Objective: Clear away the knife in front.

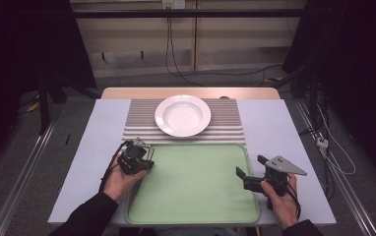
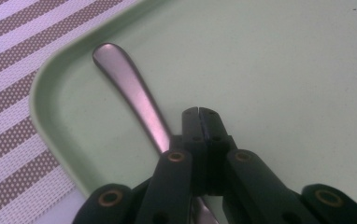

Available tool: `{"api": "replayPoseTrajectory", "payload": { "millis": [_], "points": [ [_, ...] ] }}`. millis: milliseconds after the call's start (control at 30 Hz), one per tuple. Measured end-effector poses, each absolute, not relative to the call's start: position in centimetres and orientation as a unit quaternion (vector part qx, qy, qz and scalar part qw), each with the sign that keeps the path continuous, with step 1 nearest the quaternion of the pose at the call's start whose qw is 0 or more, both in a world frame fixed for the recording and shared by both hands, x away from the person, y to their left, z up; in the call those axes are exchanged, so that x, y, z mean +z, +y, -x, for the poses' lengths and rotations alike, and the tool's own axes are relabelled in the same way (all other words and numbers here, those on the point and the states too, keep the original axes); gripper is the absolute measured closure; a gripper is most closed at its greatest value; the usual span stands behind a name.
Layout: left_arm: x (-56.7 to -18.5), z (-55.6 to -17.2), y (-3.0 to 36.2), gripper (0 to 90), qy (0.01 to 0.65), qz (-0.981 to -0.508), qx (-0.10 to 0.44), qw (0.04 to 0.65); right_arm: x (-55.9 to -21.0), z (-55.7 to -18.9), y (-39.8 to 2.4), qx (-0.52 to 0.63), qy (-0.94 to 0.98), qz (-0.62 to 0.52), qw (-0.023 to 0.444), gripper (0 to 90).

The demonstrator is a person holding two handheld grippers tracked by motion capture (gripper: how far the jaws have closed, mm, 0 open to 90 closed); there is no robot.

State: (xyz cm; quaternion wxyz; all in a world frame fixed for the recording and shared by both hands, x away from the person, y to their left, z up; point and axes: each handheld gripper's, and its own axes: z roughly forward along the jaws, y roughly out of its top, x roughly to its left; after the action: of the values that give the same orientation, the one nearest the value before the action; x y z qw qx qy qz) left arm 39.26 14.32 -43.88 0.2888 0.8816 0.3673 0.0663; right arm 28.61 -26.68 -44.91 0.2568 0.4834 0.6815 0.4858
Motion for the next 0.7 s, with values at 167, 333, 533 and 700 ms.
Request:
{"api": "replayPoseTrajectory", "payload": {
  "millis": [167,333,533,700],
  "points": [
    [-43.8,-39.0,14.8,90.0,0.379,-0.877,0.066,0.288,-44.9,-28.6,-26.6,0.486,0.683,-0.481,0.256,6.9],
    [-43.8,-39.1,15.6,90.0,0.388,-0.873,0.061,0.289,-44.9,-28.6,-26.6,0.485,0.683,-0.482,0.257,6.9],
    [-43.8,-38.8,16.0,90.0,0.391,-0.871,0.063,0.290,-44.9,-28.5,-26.7,0.484,0.683,-0.483,0.259,6.9],
    [-43.6,-38.8,16.2,90.0,0.392,-0.868,0.069,0.296,-44.9,-28.5,-26.8,0.484,0.681,-0.485,0.257,6.9]
  ]
}}
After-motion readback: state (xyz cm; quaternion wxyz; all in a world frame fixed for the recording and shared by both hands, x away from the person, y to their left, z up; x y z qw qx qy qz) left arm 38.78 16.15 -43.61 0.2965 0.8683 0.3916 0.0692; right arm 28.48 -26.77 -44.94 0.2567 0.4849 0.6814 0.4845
